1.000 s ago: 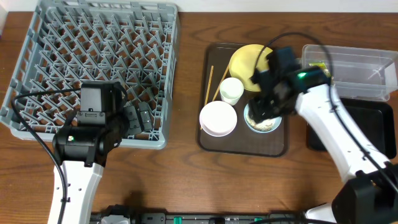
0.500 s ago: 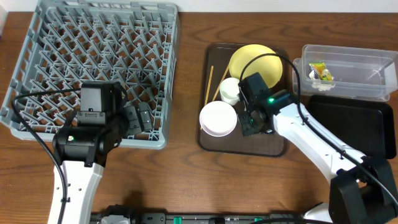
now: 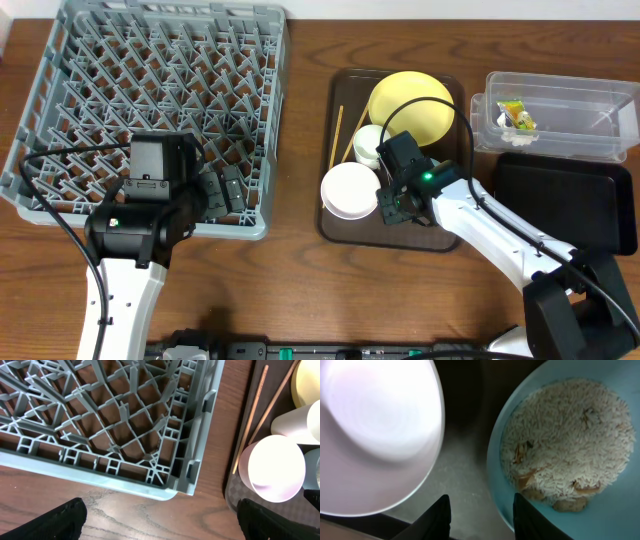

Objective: Sort waste into correct bins and load items into the dishwasher
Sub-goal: 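Reach the right gripper to the light-blue bowl and grasp its rim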

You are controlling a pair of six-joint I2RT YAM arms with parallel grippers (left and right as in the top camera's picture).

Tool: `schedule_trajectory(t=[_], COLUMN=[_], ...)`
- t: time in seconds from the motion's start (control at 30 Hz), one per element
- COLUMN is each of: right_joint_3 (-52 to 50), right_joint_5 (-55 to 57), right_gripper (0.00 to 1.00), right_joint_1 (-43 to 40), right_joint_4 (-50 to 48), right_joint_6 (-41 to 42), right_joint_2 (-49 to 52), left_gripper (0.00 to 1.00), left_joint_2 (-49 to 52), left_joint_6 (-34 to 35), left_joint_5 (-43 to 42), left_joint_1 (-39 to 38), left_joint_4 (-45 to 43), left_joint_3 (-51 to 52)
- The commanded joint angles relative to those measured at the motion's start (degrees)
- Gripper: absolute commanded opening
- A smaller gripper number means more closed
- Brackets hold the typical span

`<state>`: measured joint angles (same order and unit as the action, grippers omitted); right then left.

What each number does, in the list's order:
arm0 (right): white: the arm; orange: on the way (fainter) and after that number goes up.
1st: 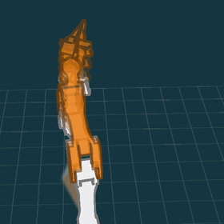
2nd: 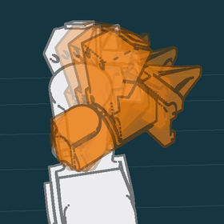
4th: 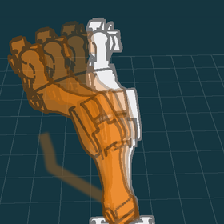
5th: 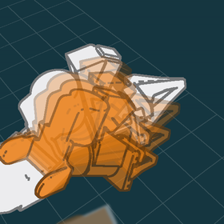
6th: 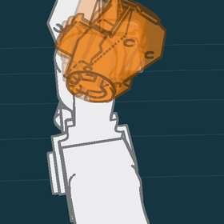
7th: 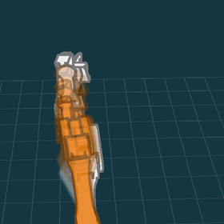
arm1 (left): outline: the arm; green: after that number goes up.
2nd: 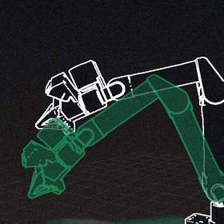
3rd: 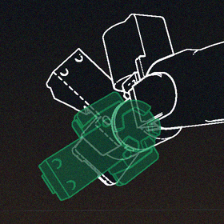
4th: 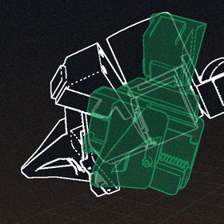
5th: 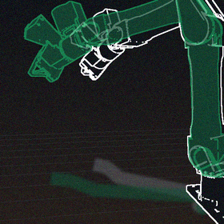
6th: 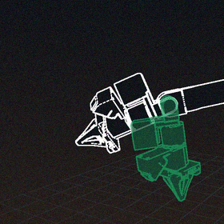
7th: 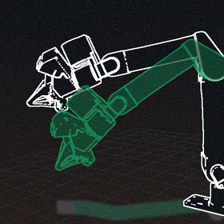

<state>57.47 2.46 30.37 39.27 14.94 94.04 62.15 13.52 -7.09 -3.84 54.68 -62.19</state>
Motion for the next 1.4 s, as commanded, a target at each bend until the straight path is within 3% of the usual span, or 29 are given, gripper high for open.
schedule_trajectory(t=[0.0, 0.37, 1.37], right_joint_3=[-0.72, -1.4, -2.99], right_joint_5=[0.76, 3.54, 4.63], right_gripper=[0.37, 0.25, 0.2], right_joint_1=[0.24, 0.24, 0.24], right_joint_4=[-0.28, -0.72, -1.05], right_joint_6=[0.94, 3.8, 3.89], right_joint_2=[0.76, 1.73, 1.73], left_gripper=[0.99, 0.98, 0.99], left_joint_2=[-0.09, -0.09, -0.09], left_joint_6=[-0.11, -0.11, -0.11], left_joint_5=[0.74, 0.74, 0.74], left_joint_1=[0.28, 0.28, 0.28], left_joint_4=[0.17, 0.2, 0.52], left_joint_3=[-1.05, -1.05, -1.05])
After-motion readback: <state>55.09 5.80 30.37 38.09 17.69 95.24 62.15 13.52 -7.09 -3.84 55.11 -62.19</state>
